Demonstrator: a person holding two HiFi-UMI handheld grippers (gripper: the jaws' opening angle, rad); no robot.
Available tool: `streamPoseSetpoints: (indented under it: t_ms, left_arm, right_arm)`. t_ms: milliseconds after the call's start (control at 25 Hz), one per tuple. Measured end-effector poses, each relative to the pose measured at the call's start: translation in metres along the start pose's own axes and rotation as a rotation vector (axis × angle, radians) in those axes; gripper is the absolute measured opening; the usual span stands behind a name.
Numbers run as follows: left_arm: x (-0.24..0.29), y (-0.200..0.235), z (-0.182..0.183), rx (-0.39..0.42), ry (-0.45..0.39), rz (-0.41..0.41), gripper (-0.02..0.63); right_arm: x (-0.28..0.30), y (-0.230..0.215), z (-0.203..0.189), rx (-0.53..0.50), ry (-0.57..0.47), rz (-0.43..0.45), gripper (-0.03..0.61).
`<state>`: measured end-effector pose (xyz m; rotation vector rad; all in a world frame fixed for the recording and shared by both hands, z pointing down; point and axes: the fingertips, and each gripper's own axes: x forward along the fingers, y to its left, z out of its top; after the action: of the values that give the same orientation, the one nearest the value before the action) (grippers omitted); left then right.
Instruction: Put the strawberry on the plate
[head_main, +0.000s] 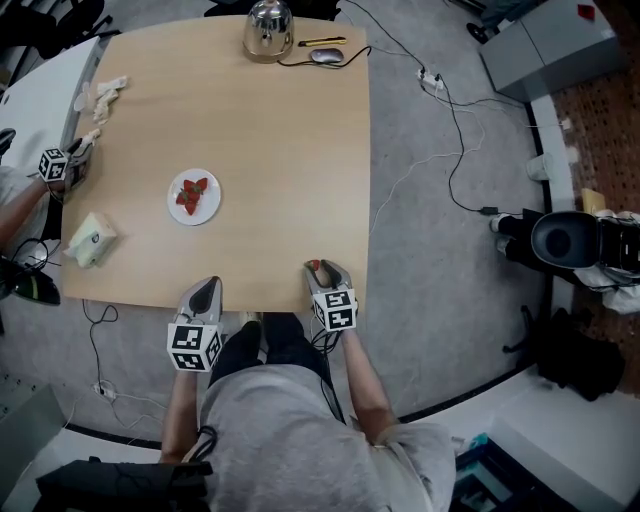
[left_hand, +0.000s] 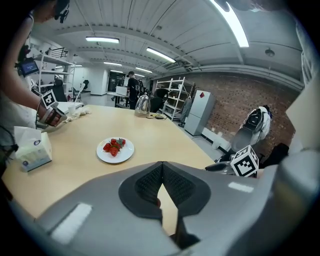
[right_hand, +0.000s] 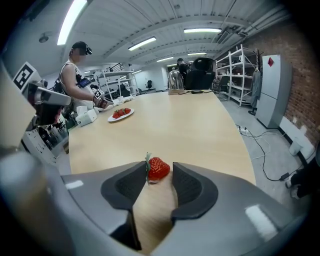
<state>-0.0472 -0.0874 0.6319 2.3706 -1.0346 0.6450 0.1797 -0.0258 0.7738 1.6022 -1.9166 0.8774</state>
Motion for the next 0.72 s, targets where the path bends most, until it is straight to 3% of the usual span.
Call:
streamPoseSetpoints:
  t_ms: [200,720]
  left_arm:
    - [0.004,0.002,-0.001,0.011,0.010,0.003,0.018]
    - [0.007,0.004,0.005,0.003,-0.004,0.009,0.018]
  right_arm:
    - [0.003,0.001,0.001,-0.023,0.012,0.001,0.150]
    - [-0.003,-0.007,0.017,0.032,-0.024,0.001,0.141]
